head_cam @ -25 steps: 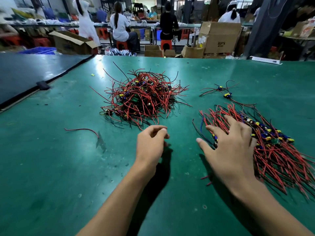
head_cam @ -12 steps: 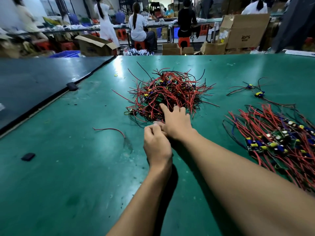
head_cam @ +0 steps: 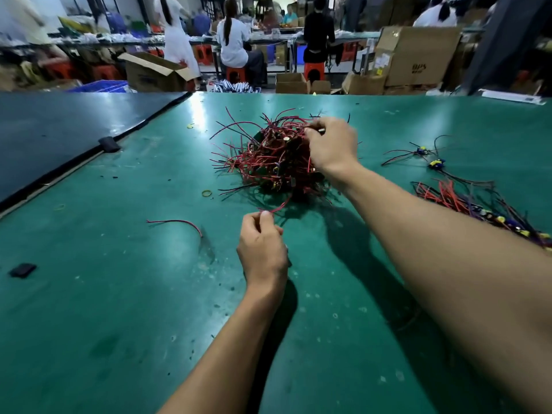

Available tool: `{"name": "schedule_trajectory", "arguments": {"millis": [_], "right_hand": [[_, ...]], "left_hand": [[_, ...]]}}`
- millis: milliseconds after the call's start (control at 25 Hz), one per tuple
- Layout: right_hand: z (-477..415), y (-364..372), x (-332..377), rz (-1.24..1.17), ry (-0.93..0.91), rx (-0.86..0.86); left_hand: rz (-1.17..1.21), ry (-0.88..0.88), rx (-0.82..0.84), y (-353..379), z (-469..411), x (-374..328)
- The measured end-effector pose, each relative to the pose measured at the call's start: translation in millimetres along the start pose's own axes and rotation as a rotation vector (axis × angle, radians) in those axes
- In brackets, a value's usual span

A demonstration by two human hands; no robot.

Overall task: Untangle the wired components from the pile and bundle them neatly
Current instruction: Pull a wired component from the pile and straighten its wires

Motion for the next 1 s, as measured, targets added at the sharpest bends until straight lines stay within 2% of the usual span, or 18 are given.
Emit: {"name": "schedule_trajectory", "arguments": {"millis": [80, 200, 280, 360, 480, 520, 560, 640, 720, 840, 920, 1000], "right_hand": [[3.0, -9.9, 9.0, 0.059, -0.050, 0.019], [26.9, 7.1, 11.5, 0.419, -0.111, 0.352], [51.7, 12.1, 5.8, 0.514, -0.116, 0.452], [74.9, 1.5, 6.5, 0.437, -0.098, 0.425], [112.0, -34.0, 11.7, 0.231, -0.095, 0.231], [128.0, -40.3, 9.6, 0.189, -0.107, 0.212], [146.8, -39.0, 4.5, 0.200, -0.112, 0.258], [186.9, -24.1, -12.7, 0.302, -0.084, 0.471], [208.2, -24.0, -31.5, 0.291, -0.027, 0.573], [197.5, -54.6, -54.9, 0.150, 0.057, 0.365], [191.6, -65.8, -74.5, 0.236, 0.108, 0.314], [187.8, -72.8, -91.4, 0.390, 0.145, 0.310]], "left_hand": [[0.012, -0.008, -0.042, -5.2, 0.2, 1.4], [0.009, -0.024, -0.144, -16.6, -1.0, 1.3], [0.009, 0.023, -0.204, -22.8, 1.0, -5.4], [0.025, 0.050, -0.203, -22.9, 4.4, -11.6], [0.011, 0.022, -0.170, -22.2, 3.3, -12.7], [-0.003, 0.006, -0.137, -20.6, 1.1, -11.7], [-0.015, -0.008, -0.085, -17.1, -0.6, -10.6], [-0.116, 0.013, 0.020, -8.2, 0.6, -11.8], [-0.301, 0.124, 0.100, 1.8, 8.8, -19.8], [-0.451, 0.269, 0.231, 20.2, 23.1, -25.9], [-0.571, 0.363, 0.258, 26.8, 31.0, -28.0], [-0.686, 0.499, 0.194, 28.2, 39.6, -36.1]]}}
Point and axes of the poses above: each hand's wrist, its own z-axis away from the middle knuckle, its own y-axis out of the palm, x = y × z, the point moved 8 cm from there along -z, towards the middle knuckle, and after that the axes turned 5 degrees about x, right-handed, at the moved point
